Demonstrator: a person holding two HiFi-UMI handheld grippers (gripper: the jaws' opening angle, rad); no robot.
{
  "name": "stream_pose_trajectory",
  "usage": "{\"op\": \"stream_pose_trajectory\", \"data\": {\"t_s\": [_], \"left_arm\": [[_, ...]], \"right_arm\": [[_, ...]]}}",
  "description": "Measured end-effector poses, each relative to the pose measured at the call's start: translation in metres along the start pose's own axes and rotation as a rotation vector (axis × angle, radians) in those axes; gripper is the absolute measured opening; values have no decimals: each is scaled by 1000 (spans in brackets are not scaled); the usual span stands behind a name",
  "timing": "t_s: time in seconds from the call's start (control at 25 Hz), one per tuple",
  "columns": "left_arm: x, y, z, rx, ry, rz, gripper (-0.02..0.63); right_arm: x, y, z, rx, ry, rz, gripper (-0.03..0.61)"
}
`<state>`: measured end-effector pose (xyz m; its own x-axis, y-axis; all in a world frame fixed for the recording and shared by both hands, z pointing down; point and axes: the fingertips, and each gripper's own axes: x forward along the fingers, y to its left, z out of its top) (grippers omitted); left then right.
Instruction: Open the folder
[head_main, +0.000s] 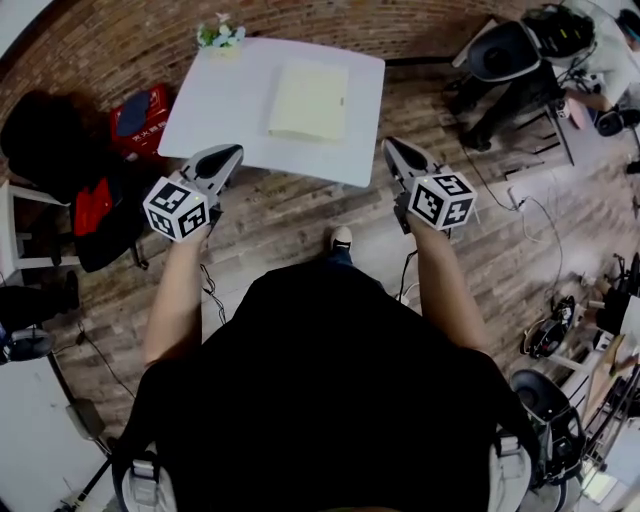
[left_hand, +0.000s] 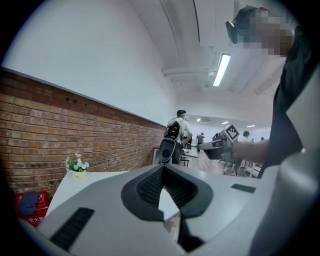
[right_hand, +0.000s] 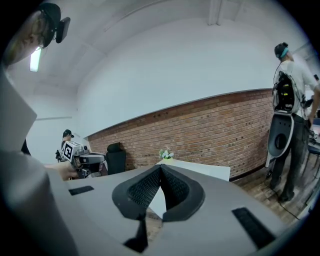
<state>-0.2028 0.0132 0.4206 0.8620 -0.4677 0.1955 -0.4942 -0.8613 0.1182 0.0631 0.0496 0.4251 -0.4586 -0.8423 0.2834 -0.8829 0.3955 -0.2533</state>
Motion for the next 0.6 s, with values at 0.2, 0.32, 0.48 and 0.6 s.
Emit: {"op": "stream_pose_trajectory", "data": {"t_s": [0.2,0.32,0.48,0.6], "left_arm": [[15,5,2,-4,3,10,12],[27,9,1,-13,6,17,12],[38,12,-2,-25,17,25,12],[44,17,-3,-32,19,30,12]], "right_arm": [[11,-18,6,-6,11,16,25],[19,-29,8,-4,19,24,23],[26,-41,8,0,28,34,25],[33,-48,9,2,36,40,25]]}}
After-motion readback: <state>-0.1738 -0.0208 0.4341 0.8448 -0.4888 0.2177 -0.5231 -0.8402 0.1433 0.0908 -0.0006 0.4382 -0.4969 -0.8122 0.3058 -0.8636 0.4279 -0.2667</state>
